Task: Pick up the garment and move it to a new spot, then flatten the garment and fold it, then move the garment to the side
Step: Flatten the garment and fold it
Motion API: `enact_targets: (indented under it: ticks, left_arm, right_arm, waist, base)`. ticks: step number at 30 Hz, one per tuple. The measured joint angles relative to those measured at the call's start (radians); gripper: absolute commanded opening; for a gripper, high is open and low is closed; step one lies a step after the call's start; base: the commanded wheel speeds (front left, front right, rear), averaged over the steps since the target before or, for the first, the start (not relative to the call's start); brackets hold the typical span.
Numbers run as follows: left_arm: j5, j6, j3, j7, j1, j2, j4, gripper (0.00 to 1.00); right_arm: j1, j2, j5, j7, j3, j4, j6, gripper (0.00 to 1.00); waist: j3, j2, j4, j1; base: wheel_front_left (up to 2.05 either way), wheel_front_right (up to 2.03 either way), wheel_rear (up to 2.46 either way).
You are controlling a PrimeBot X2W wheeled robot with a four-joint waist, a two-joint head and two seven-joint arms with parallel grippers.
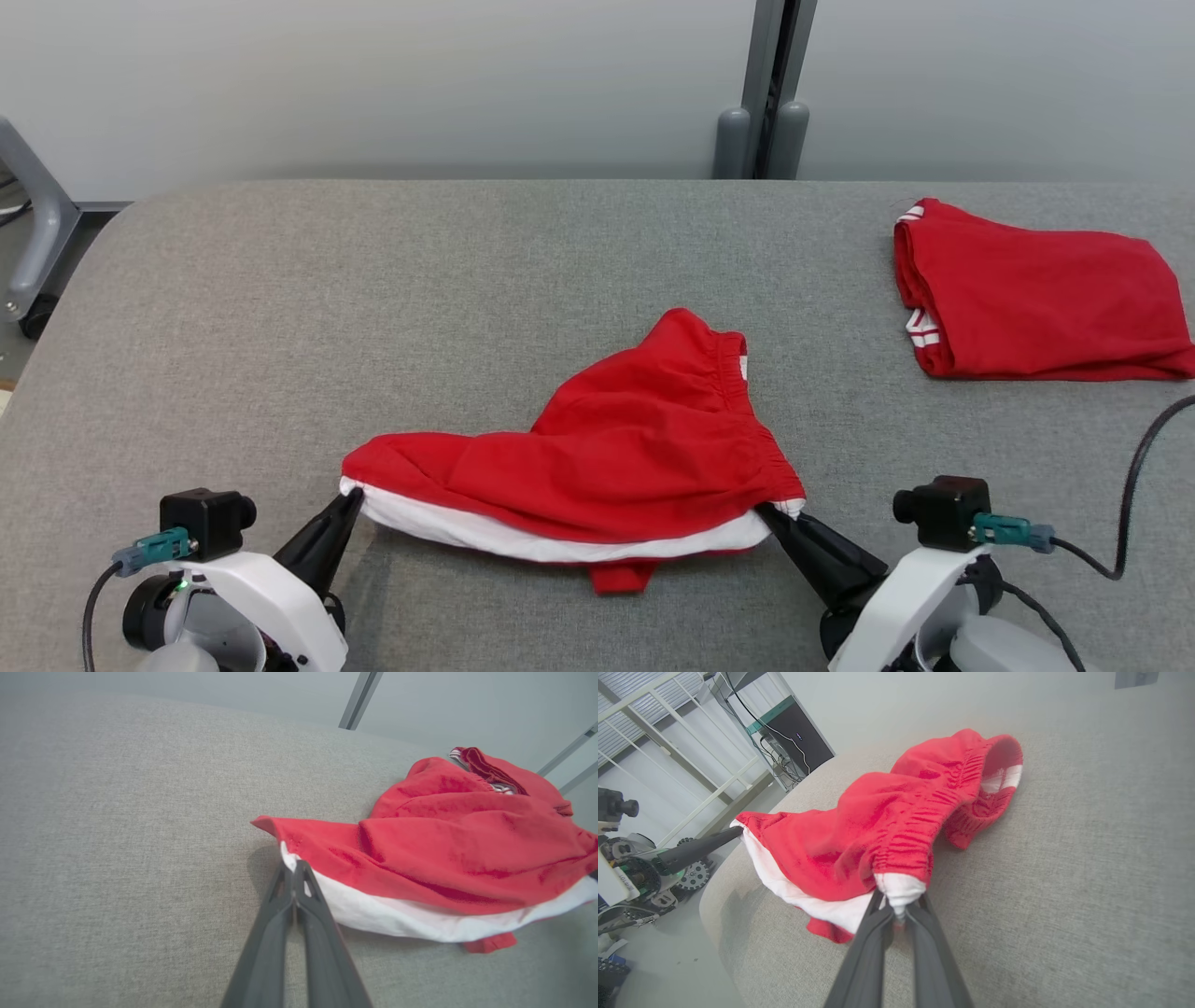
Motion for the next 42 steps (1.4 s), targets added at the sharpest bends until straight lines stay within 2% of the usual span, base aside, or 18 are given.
enact_targets:
  ticks: [4, 13, 17, 22, 25, 26, 27, 28, 33, 37, 42]
  left_arm:
    - [-0.032, 0.010, 0.007, 0.059, 0.050, 0.038, -0.114, 0.00]
    - [-0.115, 0.080, 0.027, 0.240, 0.176, 0.154, -0.451, 0.00]
    - [-0.129, 0.110, 0.043, 0.271, 0.195, 0.182, -0.548, 0.00]
    - [-0.134, 0.110, 0.064, 0.267, 0.176, 0.193, -0.617, 0.00]
    - [-0.138, 0.089, 0.075, 0.272, 0.128, 0.202, -0.621, 0.00]
    - [-0.143, 0.057, 0.078, 0.303, 0.041, 0.221, -0.600, 0.00]
    - [-0.146, 0.048, 0.080, 0.312, 0.008, 0.230, -0.587, 0.00]
    - [-0.146, 0.048, 0.080, 0.312, 0.008, 0.230, -0.587, 0.00]
    - [-0.190, 0.008, 0.066, 0.361, -0.221, 0.226, -0.485, 0.00]
    - [-0.227, 0.003, 0.035, 0.395, -0.420, 0.221, -0.382, 0.00]
    - [-0.272, -0.001, -0.030, 0.409, -0.681, 0.228, -0.277, 0.00]
  right_arm:
    - [0.014, -0.045, 0.011, -0.002, -0.021, -0.070, 0.000, 0.00]
    - [0.076, -0.138, 0.001, -0.003, -0.107, -0.199, 0.000, 0.00]
    - [0.089, -0.146, -0.025, 0.012, -0.138, -0.238, 0.000, 0.00]
    - [0.080, -0.139, -0.070, 0.043, -0.192, -0.270, 0.000, 0.00]
    - [0.050, -0.137, -0.100, 0.066, -0.214, -0.272, 0.000, 0.00]
    - [-0.009, -0.127, -0.141, 0.105, -0.242, -0.276, 0.000, 0.00]
    - [-0.034, -0.124, -0.158, 0.121, -0.251, -0.273, 0.000, 0.00]
    - [-0.034, -0.124, -0.158, 0.121, -0.251, -0.273, 0.000, 0.00]
    - [-0.178, -0.099, -0.216, 0.190, -0.311, -0.239, 0.000, 0.00]
    - [-0.322, -0.082, -0.243, 0.240, -0.320, -0.214, 0.000, 0.00]
    - [-0.527, -0.068, -0.217, 0.289, -0.293, -0.159, 0.000, 0.00]
  waist:
    - [-0.021, 0.0000, 0.001, 0.0000]
    - [-0.045, 0.0000, -0.006, 0.0000]
    - [-0.041, 0.0000, -0.013, 0.0000]
    - [-0.022, 0.0000, -0.022, 0.0000]
    - [-0.008, 0.0000, -0.024, 0.0000]
    - [0.017, 0.0000, -0.025, 0.0000]
    - [0.026, 0.0000, -0.027, 0.0000]
    - [0.026, 0.0000, -0.027, 0.0000]
    - [0.088, 0.0000, -0.028, 0.0000]
    - [0.150, 0.0000, -0.027, 0.0000]
    - [0.240, 0.0000, -0.027, 0.0000]
  base:
    - [0.00, 0.00, 0.00]
    - [0.00, 0.00, 0.00]
    - [0.00, 0.00, 0.00]
    - [0.00, 0.00, 0.00]
    - [0.00, 0.00, 0.00]
    - [0.00, 0.00, 0.00]
    - [0.00, 0.00, 0.00]
    - [0.00, 0.00, 0.00]
    - [0.00, 0.00, 0.00]
    - [0.00, 0.00, 0.00]
    - [0.00, 0.00, 0.00]
